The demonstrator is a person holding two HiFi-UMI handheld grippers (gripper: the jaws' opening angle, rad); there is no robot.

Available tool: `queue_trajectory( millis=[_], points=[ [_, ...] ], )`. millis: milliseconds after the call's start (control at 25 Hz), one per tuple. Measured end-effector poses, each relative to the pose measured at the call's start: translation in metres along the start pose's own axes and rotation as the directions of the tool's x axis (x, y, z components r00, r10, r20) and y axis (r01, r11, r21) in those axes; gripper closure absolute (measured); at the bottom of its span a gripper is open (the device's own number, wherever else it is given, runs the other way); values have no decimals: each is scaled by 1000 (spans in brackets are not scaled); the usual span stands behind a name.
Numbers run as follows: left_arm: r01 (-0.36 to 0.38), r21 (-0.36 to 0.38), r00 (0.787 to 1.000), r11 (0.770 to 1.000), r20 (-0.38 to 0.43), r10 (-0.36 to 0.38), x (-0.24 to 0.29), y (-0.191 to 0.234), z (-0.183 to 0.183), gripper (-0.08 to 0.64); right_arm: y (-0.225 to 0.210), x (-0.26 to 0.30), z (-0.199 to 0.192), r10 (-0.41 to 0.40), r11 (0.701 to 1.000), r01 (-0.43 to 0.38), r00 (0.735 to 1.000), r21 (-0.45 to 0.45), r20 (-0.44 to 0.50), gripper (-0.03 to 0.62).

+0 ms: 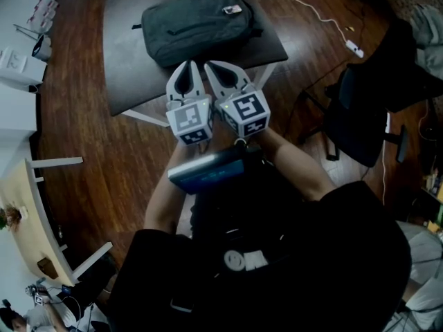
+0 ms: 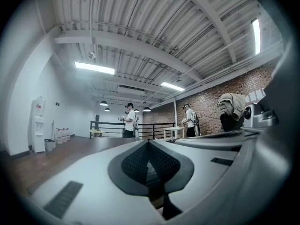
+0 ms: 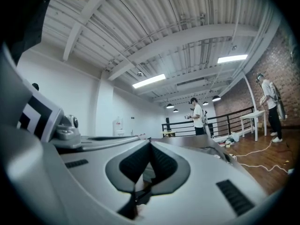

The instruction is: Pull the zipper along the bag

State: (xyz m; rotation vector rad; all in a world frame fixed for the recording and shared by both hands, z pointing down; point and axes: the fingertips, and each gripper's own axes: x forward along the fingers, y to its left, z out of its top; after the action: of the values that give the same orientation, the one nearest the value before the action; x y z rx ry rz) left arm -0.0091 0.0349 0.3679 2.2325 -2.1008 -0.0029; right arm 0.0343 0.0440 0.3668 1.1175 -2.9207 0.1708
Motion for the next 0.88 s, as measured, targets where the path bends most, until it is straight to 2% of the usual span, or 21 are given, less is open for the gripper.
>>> queue_trajectory(
  millis=[480,880],
  points=[
    [-65,-7,998,998,-20,65,62,-4,-6,558,-52,37,-4,86,996,-86,996,29,-23,589],
    [-108,14,994,994,-20,108,70,9,-5,558,-45,56,2,169,986,-169,986,13,-11,589]
  ],
)
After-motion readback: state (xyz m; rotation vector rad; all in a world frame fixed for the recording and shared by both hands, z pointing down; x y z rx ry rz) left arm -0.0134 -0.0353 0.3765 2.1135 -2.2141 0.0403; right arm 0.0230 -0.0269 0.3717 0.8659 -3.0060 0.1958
